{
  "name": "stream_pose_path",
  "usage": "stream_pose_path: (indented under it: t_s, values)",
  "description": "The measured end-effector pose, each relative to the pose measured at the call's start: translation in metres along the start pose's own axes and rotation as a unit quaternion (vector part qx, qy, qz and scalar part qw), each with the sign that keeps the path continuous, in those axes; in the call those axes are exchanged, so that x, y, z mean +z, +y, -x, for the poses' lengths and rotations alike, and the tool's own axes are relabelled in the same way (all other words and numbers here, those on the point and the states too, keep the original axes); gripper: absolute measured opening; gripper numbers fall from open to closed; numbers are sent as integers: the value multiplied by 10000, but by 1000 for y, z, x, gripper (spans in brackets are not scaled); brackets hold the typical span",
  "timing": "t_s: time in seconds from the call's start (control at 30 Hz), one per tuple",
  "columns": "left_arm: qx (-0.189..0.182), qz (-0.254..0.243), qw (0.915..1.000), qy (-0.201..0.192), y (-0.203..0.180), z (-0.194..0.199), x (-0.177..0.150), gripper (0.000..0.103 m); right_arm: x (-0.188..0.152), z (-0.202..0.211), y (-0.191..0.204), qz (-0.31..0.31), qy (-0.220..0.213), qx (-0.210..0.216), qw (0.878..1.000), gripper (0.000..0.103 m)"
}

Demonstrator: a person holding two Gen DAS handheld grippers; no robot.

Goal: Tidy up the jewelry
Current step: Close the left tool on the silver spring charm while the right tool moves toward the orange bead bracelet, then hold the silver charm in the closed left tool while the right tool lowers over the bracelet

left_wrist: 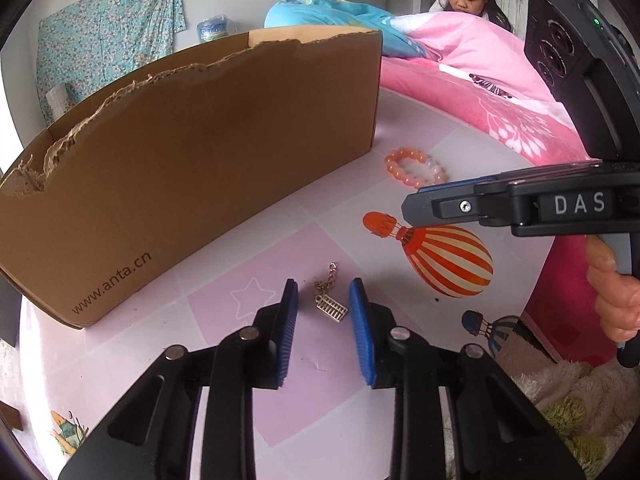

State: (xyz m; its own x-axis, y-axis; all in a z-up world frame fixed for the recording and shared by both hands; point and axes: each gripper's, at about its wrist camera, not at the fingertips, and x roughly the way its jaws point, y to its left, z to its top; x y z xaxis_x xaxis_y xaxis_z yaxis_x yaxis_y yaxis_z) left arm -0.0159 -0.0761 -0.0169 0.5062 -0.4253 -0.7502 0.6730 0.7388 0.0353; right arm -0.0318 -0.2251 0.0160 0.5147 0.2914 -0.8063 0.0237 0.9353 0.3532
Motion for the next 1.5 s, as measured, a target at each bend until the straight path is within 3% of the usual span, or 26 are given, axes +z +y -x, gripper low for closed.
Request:
stream_pose_path:
  t_s: [0.03, 0.2, 0.67, 0.97, 1.17, 1.5]
  values:
    - [24, -6, 10000, -7, 0, 0, 1, 11, 0, 0, 0, -9, -16, -5, 10000, 18]
    - [80, 161, 9998, -75, 7, 2, 2, 0, -1, 8, -4, -24, -108, -25, 9999, 18]
    - [213, 907, 9953, -265, 44, 30, -2, 0, 0, 35, -7, -16, -525, -461, 9976, 18]
    - [524, 1027, 9933, 67, 52, 23, -6, 0, 3, 20, -1, 366, -282, -944, 9945, 22]
    - [645, 984, 9930, 79, 55, 27, -5, 0, 13, -1, -2, 568, -16, -1244, 9906, 22]
    - [764, 1037, 9914, 223, 60, 27, -4, 0, 15, -19, 0, 754, 195, -1477, 9860, 22]
